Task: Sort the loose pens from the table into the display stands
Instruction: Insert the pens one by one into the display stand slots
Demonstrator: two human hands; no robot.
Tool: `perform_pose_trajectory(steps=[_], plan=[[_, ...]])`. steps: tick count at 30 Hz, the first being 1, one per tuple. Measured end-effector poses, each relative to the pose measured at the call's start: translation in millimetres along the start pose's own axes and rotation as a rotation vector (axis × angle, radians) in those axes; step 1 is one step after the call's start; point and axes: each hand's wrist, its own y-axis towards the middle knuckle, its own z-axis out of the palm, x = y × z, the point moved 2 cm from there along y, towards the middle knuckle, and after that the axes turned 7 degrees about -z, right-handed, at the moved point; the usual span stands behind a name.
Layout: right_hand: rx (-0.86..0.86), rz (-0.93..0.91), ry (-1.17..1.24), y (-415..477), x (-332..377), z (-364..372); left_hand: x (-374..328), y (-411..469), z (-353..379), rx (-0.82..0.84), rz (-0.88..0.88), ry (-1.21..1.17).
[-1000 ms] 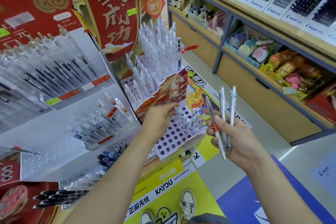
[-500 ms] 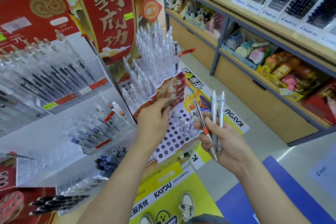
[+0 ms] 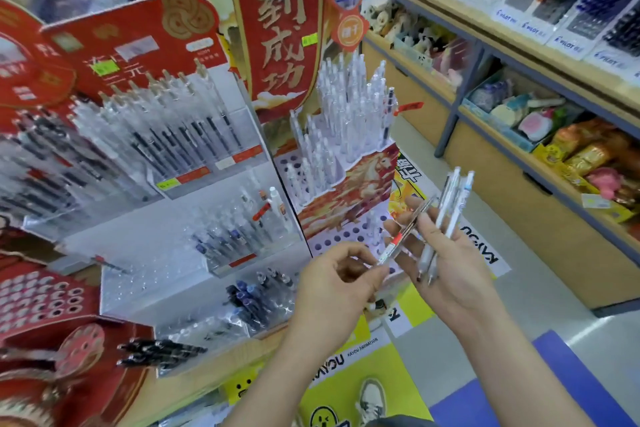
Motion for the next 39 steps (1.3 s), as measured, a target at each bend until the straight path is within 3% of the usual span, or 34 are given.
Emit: perform_pose_trajectory(steps=[4, 9, 16, 24, 30, 35, 39], plan=[[0.031, 0.007, -0.251, -3, -8, 20, -8, -18, -54, -0.180, 0.152, 0.002], [0.204, 0.087, -0.242, -23, -32, 64, -11, -35, -119, -0.427, 0.250, -0.127], [0.395, 0.086, -0.537, -60, -81, 120, 8, -59, -186, -0.447, 0.147, -0.723], [0.444, 0.015, -0.838, -78, -142, 161, 17, -83, -243, -0.554, 0.180, -0.399], [0.450, 0.020, -0.799, -75, -154, 184, 0, -83, -323, -0.842, 0.356, -0.223], [0.409, 0.066, -0.812, -74, -158, 190, 2, -44, -333, -0.777, 0.433, 0.211], [0.425, 0.076, -0.814, -74, -164, 193, 10, -20, -333, -0.739, 0.475, 0.382]])
